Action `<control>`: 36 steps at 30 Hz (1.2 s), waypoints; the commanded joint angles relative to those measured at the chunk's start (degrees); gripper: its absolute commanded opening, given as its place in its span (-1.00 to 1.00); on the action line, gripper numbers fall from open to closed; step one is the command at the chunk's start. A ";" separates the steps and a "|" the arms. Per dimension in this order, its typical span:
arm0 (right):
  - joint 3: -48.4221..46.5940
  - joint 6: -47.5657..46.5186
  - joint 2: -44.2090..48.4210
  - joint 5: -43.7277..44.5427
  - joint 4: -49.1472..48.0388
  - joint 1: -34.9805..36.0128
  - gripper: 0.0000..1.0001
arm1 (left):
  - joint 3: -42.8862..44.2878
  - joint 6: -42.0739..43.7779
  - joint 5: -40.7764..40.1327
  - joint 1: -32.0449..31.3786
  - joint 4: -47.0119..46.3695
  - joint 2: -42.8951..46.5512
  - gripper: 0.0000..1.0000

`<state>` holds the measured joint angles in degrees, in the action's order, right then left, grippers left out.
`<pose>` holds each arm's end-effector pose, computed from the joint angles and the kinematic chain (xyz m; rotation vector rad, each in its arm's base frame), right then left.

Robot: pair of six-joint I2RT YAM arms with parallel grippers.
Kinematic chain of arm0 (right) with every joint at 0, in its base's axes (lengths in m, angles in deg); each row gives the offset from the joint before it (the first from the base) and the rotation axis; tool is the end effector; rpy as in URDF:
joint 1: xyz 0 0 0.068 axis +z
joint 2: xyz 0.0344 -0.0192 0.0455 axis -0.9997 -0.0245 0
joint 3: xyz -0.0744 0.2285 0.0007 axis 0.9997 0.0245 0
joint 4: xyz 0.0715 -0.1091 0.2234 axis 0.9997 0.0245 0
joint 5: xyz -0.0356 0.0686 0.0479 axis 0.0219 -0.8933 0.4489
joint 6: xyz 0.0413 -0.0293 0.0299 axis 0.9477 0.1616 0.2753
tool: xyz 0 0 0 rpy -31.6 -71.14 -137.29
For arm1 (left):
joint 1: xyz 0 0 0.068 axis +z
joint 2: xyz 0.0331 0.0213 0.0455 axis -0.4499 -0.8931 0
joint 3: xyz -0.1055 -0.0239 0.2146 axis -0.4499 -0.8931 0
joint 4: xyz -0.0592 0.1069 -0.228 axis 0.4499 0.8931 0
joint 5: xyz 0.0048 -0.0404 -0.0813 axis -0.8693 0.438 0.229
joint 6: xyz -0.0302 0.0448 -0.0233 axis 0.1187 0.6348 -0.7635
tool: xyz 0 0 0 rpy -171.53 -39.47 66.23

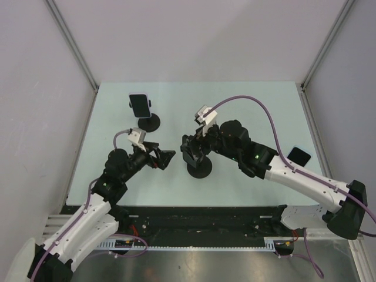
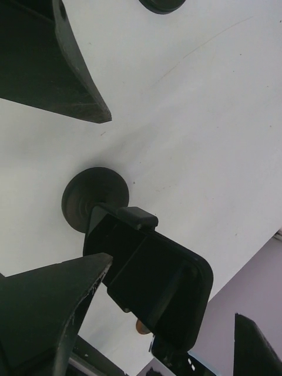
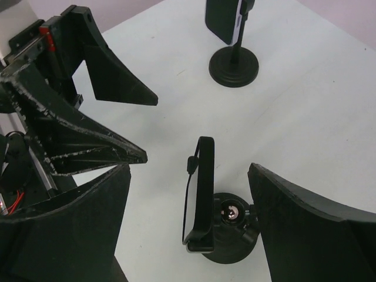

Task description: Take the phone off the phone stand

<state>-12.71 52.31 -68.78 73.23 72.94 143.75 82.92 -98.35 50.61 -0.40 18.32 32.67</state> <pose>0.1712 0.2445 0.3363 -0.8327 1.6375 0.6712 0.1722 -0.0985 0.2444 0.2895 1.7095 -0.7797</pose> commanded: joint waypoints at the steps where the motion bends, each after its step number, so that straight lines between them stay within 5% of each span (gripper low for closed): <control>1: -3.53 3.04 -3.12 0.86 0.81 -1.54 0.73 | 3.19 4.04 2.93 -0.11 -1.32 -1.89 0.95; 14: -3.88 4.63 -7.78 -0.64 2.92 -2.77 0.23 | 1.87 6.06 7.68 -0.20 -7.02 -5.76 0.90; 23: -3.79 3.84 -6.03 -2.05 7.14 -2.25 -0.97 | 3.45 8.52 13.03 -0.20 -8.88 -10.50 0.68; 36: -3.00 4.01 -4.27 -1.87 7.67 -0.93 -1.00 | 5.91 10.89 16.47 -0.37 -9.49 -16.30 0.43</control>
<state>-14.46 56.29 -75.45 71.63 79.61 142.02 84.69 -90.33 65.43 -0.42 11.39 18.14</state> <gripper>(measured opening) 0.185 0.725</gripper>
